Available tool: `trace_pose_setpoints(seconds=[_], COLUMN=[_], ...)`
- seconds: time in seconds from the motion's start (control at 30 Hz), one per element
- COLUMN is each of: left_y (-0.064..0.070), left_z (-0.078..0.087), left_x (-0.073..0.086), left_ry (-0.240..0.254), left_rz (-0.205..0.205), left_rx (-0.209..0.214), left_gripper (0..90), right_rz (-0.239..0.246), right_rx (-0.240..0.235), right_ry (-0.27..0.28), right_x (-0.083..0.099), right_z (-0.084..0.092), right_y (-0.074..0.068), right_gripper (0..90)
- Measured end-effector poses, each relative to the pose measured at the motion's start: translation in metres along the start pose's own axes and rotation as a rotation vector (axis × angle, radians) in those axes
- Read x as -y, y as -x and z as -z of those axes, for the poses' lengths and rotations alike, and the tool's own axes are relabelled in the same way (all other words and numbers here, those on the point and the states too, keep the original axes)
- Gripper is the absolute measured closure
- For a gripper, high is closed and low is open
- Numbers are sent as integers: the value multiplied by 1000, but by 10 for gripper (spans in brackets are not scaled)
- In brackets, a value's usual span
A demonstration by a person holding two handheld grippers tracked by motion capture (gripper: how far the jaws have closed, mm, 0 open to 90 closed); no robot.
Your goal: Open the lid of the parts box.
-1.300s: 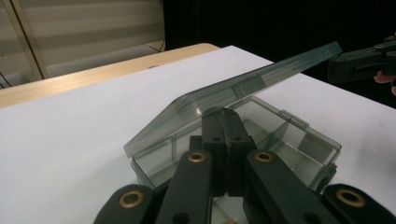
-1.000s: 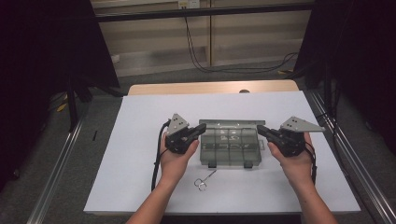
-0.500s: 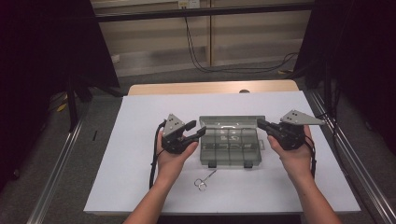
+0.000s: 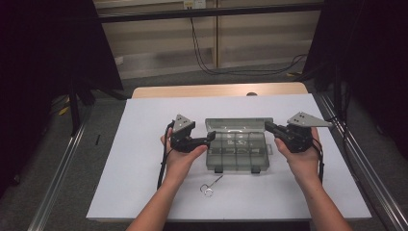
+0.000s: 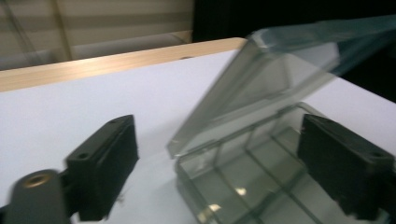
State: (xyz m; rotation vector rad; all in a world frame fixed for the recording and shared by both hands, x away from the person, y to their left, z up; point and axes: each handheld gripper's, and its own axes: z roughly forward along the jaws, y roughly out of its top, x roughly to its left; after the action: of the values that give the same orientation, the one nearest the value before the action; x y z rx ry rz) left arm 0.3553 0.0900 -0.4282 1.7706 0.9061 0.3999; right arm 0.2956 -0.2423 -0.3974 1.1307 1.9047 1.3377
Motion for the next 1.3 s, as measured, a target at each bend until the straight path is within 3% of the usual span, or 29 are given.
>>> trace_pose_setpoints(seconds=[0.03,0.07,0.1,0.23,0.5,0.57,0.73,0.77,0.83,0.9,0.97,1.0,1.07,1.1,1.13,1.17,1.2,1.3], left_y=[0,0,1,5,8,8,7,8,6,6,6,6,5,5,4,3,3,2], left_z=[-1,-2,-2,-4,-7,-7,-9,-10,-10,-11,-12,-12,-12,-12,-13,-13,-13,-13], left_x=[0,0,0,0,-7,-8,-11,-11,-11,-12,-12,-13,-13,-13,-13,-13,-13,-14], left_ry=[5,0,-5,-6,8,-4,-11,4,-12,-7,-4,-4,-5,-8,-5,-5,-5,-5], left_rz=[6,-3,-11,-34,-17,-34,-34,-15,-33,-16,-5,-3,1,0,3,4,5,7], left_rx=[-1,-12,-13,-35,-64,-71,-91,-89,-94,-94,-94,-94,-92,-90,-85,-82,-81,-77], left_gripper=[195,339,339,561,753,778,821,822,822,822,823,823,822,822,822,822,822,817], right_rz=[0,2,3,1,15,13,16,9,-3,25,41,51,40,13,-8,-39,-74,-119], right_rx=[-1,-2,-1,0,0,-3,-9,-5,-12,-35,-39,-27,28,81,109,124,134,138], right_ry=[4,6,6,5,2,6,3,4,19,44,77,100,142,164,168,167,160,124], right_x=[0,0,0,0,-9,-11,-12,-12,-14,-19,-24,-27,-32,-33,-33,-31,-29,-18], right_z=[-1,-1,-1,-2,-3,-4,-2,-1,3,9,15,18,22,23,23,22,21,14], right_y=[0,0,0,1,2,2,4,3,0,-2,-5,-5,-5,-3,0,4,8,20], right_gripper=[900,900,900,900,900,900,900,893,874,840,753,660,325,160,57,5,0,0])
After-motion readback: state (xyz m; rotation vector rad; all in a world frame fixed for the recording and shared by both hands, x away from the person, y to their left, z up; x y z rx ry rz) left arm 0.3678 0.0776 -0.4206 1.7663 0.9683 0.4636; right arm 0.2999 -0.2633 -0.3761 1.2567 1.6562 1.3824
